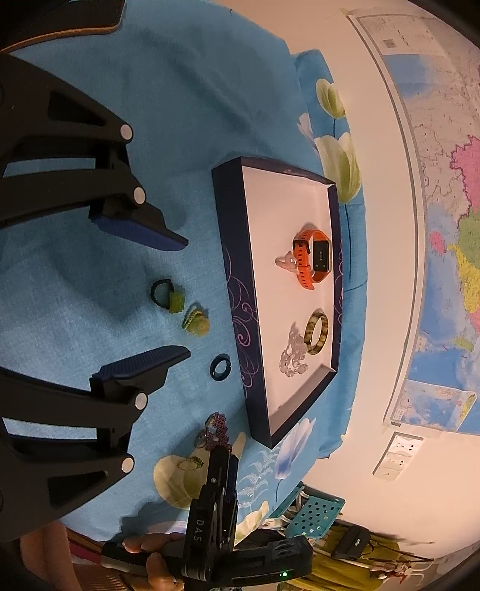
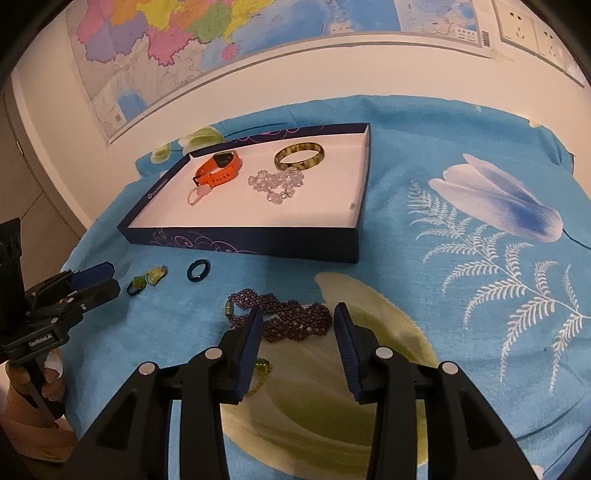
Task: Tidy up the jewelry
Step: 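Withdraw both tools from the box toward the remaining jewelry, then grasp the dark red beaded bracelet with the right tool while the left tool grasps the black ring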
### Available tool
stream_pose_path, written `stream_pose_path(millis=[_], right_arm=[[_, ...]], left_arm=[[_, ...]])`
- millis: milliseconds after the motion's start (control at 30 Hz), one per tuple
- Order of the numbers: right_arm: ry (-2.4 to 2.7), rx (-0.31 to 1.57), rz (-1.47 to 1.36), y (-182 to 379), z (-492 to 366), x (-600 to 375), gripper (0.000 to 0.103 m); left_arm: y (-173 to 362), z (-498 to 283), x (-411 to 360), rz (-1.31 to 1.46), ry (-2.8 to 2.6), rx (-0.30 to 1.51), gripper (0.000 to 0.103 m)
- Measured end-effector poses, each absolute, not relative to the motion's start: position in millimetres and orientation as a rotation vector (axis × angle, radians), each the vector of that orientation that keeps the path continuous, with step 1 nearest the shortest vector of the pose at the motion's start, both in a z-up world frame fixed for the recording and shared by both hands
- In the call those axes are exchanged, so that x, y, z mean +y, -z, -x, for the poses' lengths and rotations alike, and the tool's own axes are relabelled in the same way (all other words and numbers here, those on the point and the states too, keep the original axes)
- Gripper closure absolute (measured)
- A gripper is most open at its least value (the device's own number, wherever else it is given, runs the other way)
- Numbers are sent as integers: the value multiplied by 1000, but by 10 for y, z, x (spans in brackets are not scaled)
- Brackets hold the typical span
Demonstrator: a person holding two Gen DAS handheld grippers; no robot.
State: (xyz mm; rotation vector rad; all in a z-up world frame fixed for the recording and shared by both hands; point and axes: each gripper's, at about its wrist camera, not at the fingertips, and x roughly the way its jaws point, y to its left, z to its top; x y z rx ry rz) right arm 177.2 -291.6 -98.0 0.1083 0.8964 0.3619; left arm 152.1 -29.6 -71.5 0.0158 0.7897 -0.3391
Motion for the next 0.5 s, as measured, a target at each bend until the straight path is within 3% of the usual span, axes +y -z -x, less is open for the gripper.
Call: stream_pose_path(millis=[133, 200, 367, 500], right_arm=[[-350, 899, -91, 983, -1789, -2886, 68], [-345, 902, -87, 990, -1801, -2883, 85], [-351, 903, -97, 995, -1813, -2914, 95], [-360, 895, -90, 976, -1783, -2886, 96]], left_arm=[[730, -1534, -309, -18, 347, 799, 50], [741, -1545, -316, -19, 348, 807, 50], [786, -1589, -322, -12, 355, 836, 50], [816, -1623, -319, -5, 357, 855, 53]])
